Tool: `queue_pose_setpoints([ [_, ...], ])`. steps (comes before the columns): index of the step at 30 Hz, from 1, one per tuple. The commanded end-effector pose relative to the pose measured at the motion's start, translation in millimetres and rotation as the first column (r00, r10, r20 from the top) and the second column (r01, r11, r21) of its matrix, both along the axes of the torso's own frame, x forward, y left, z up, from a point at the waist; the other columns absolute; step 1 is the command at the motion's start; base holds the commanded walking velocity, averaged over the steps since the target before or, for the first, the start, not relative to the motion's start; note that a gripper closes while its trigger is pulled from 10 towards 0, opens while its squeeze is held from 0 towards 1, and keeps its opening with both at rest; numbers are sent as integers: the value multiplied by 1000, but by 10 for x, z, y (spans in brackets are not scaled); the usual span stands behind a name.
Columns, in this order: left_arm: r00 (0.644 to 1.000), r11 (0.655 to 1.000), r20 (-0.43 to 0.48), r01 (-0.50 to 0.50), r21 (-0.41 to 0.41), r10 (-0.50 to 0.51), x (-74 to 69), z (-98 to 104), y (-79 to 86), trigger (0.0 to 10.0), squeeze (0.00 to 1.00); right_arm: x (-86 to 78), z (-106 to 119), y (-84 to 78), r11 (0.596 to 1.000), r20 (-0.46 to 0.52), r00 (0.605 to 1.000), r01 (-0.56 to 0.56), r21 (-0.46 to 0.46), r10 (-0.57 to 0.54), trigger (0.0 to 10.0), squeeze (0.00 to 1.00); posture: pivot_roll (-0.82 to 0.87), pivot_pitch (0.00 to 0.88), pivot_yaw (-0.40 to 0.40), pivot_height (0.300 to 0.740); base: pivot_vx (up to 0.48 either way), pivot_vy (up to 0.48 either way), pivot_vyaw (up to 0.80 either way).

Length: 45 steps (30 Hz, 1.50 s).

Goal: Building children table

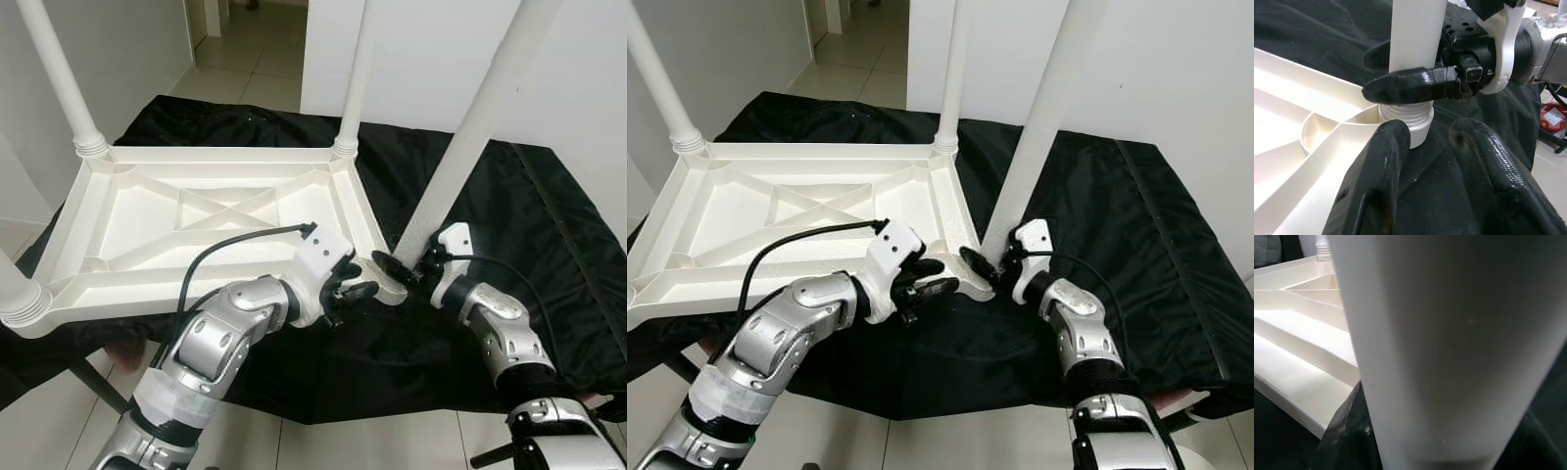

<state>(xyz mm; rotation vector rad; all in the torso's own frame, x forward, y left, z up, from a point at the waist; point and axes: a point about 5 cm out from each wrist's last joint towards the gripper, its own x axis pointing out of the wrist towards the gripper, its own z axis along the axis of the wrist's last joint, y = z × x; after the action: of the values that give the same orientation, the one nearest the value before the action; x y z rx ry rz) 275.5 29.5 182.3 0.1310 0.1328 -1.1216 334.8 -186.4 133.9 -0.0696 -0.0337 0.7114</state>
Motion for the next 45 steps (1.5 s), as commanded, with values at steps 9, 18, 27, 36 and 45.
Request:
queue_pose_setpoints([
  [9,1000,1000,9,19,-10,-19,11,34,-18,10000,0,-68,-134,-25,998,-85,996,23,51,-18,10000,0,82,11,-54,740,0,0,0],
  [18,1000,1000,12,13,-15,-13,18,48,-3,10000,0,-54,-115,48,979,-74,978,199,44,-196,10000,0,75,13,-59,740,0,0,0],
  [27,1000,1000,13,-2,-20,2,39,58,32,10000,0,-162,-118,305,921,-72,926,375,104,-369,10000,0,75,13,-65,740,0,0,0],
  [36,1000,1000,16,-14,-18,15,55,61,68,10000,0,-240,-171,320,629,-157,642,767,129,-750,10000,0,78,6,-76,740,0,0,0],
  [45,1000,1000,17,-22,-23,22,53,69,76,10000,0,-307,-147,559,612,-185,637,771,178,-749,10000,0,82,1,-80,740,0,0,0],
])
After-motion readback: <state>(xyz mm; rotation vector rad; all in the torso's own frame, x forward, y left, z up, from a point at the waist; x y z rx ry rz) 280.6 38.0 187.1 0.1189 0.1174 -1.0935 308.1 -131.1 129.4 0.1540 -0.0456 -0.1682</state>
